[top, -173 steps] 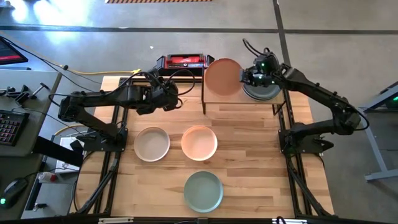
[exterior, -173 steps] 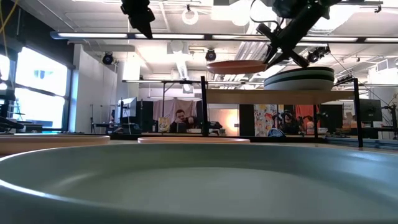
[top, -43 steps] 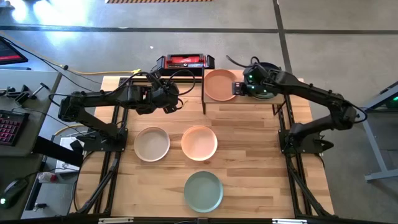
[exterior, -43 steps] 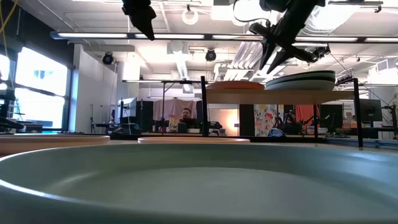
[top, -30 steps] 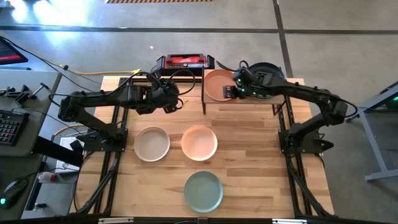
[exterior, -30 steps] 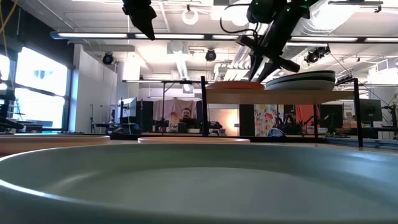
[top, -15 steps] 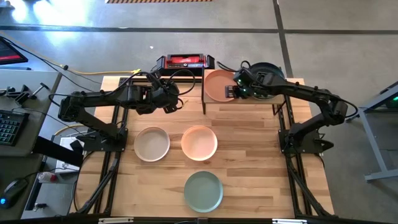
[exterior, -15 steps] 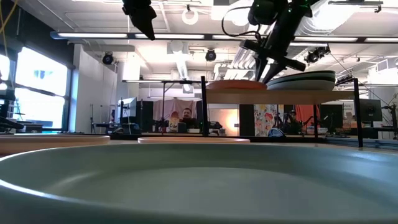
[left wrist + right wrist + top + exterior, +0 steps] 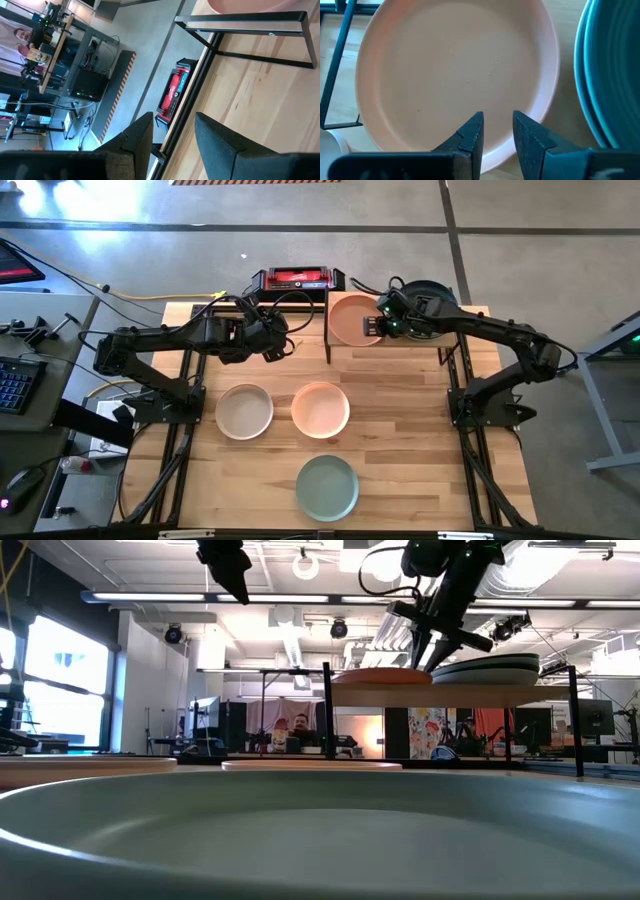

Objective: Place and stack plates onto a shelf
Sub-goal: Put the orange plate on the shelf, then stack the light orange plate on top of the orange plate on the shelf

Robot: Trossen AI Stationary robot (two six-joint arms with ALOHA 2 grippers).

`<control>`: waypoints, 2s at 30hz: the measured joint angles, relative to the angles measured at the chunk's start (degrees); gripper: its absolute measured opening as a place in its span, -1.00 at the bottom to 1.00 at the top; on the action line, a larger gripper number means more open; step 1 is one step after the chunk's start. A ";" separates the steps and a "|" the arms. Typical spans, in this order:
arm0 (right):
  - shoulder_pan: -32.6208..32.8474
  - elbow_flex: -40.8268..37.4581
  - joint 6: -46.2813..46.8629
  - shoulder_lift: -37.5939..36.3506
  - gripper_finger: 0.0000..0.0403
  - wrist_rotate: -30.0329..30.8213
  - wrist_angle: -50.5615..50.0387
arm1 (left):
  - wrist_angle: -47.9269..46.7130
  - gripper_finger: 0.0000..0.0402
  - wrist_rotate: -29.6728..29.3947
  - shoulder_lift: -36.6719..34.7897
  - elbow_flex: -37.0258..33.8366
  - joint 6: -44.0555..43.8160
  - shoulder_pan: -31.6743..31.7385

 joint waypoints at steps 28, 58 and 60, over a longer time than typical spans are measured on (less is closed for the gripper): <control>12.94 5.81 1.77 3.30 -0.58 -7.74 -0.04 | 0.00 -0.33 0.11 0.00 0.02 -0.01 0.01; 10.63 5.79 1.05 6.00 -0.58 -6.09 1.11 | -0.24 -0.33 0.60 0.00 0.02 -0.09 0.01; 11.96 5.80 1.09 5.90 -0.58 -9.04 2.58 | -0.38 -0.33 2.10 0.00 0.02 -0.25 0.01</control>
